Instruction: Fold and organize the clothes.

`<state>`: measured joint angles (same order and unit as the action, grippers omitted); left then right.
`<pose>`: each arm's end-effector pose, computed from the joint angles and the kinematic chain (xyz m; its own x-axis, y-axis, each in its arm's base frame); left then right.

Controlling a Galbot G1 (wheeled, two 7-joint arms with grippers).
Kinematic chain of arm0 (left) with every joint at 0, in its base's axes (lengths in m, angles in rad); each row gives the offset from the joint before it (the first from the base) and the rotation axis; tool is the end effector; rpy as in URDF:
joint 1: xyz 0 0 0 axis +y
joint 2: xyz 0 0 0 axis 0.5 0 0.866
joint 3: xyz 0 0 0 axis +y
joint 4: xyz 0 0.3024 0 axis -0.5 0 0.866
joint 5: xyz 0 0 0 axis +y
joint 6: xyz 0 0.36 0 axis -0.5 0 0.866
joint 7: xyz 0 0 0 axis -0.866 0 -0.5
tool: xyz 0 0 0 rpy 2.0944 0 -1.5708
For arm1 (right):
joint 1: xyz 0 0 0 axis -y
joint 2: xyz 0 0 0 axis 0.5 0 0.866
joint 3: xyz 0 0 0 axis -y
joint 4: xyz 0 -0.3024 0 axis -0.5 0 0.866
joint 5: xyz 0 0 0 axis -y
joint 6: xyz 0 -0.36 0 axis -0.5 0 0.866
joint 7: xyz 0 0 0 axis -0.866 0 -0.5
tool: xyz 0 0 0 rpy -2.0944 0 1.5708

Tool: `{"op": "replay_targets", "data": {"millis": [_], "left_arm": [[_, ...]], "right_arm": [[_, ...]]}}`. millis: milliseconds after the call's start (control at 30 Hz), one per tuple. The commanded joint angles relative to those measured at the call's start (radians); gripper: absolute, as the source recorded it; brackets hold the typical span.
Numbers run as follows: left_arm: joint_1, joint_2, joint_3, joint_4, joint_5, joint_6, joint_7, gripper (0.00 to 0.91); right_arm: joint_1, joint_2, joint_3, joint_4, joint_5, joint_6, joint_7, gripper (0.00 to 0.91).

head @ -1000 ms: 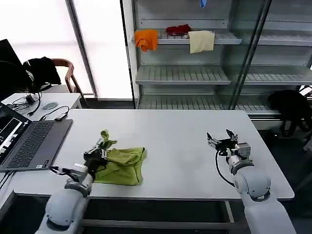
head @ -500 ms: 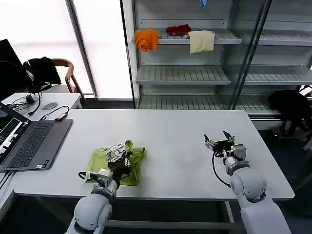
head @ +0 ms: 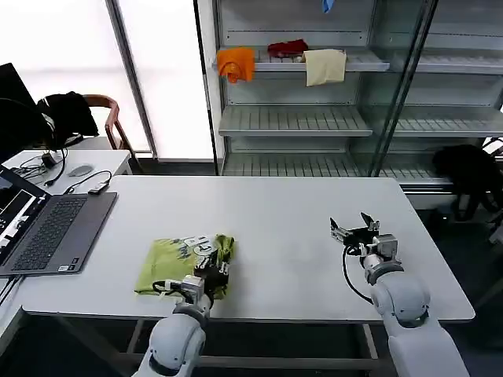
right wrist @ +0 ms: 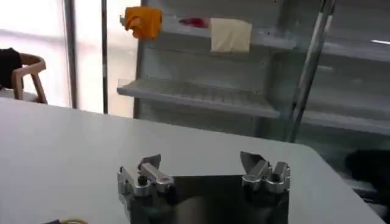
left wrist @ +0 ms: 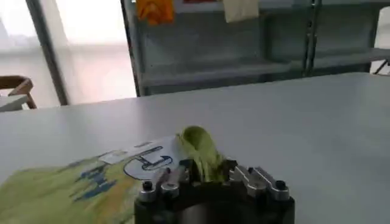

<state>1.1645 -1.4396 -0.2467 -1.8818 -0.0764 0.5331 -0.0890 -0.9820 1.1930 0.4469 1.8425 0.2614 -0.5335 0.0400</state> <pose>0.3037 -0.0677 -0.2400 -0.9139 0.1867 0.3605 0.2188 0.9745 0.0499 0.3581 -0.0512 -0.1781 -0.9706 -0.0616 0.2327 -0.0962 0.9854 -0.1404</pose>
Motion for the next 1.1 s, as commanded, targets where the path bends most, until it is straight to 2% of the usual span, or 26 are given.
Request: {"op": "replay_targets", "data": {"millis": [33, 233, 400, 433, 533, 633, 833, 967, 1100], "left_arm": [[0.007, -0.052, 0.041, 0.032, 0.002, 0.0, -0.015, 0.907], [0.03, -0.06, 0.044, -0.017, -0.026, -0.007, 0.001, 0.907], [0.074, -0.019, -0.01, -0.118, -0.094, -0.008, 0.021, 0.907], [0.084, 0.007, -0.047, -0.157, -0.121, -0.053, 0.031, 0.907], [0.091, 0.047, -0.14, -0.23, -0.207, -0.11, 0.048, 0.907], [0.085, 0.089, -0.312, -0.266, -0.291, -0.127, 0.072, 0.907], [0.087, 0.209, -0.567, -0.167, -0.361, -0.104, 0.122, 0.907], [0.106, 0.233, -0.595, -0.097, -0.364, -0.074, 0.141, 0.907], [0.129, 0.195, -0.557, -0.062, -0.334, -0.063, 0.145, 0.907]], "right_arm": [[0.0, 0.0, 0.0, -0.001, -0.006, 0.002, 0.001, 0.907], [-0.003, 0.001, 0.001, 0.0, -0.006, 0.003, 0.001, 0.907], [-0.006, 0.003, 0.001, 0.006, -0.006, 0.003, 0.001, 0.907], [-0.006, 0.003, 0.0, 0.008, -0.006, 0.003, 0.0, 0.907], [-0.005, 0.004, 0.0, 0.016, -0.006, 0.002, 0.0, 0.907], [-0.004, 0.003, -0.003, 0.028, -0.006, -0.002, 0.001, 0.907], [-0.004, -0.001, -0.004, 0.039, -0.006, -0.005, 0.001, 0.907], [-0.007, -0.001, -0.005, 0.039, -0.006, -0.005, 0.0, 0.907], [-0.014, -0.002, -0.004, 0.039, -0.007, -0.004, 0.0, 0.907]]}}
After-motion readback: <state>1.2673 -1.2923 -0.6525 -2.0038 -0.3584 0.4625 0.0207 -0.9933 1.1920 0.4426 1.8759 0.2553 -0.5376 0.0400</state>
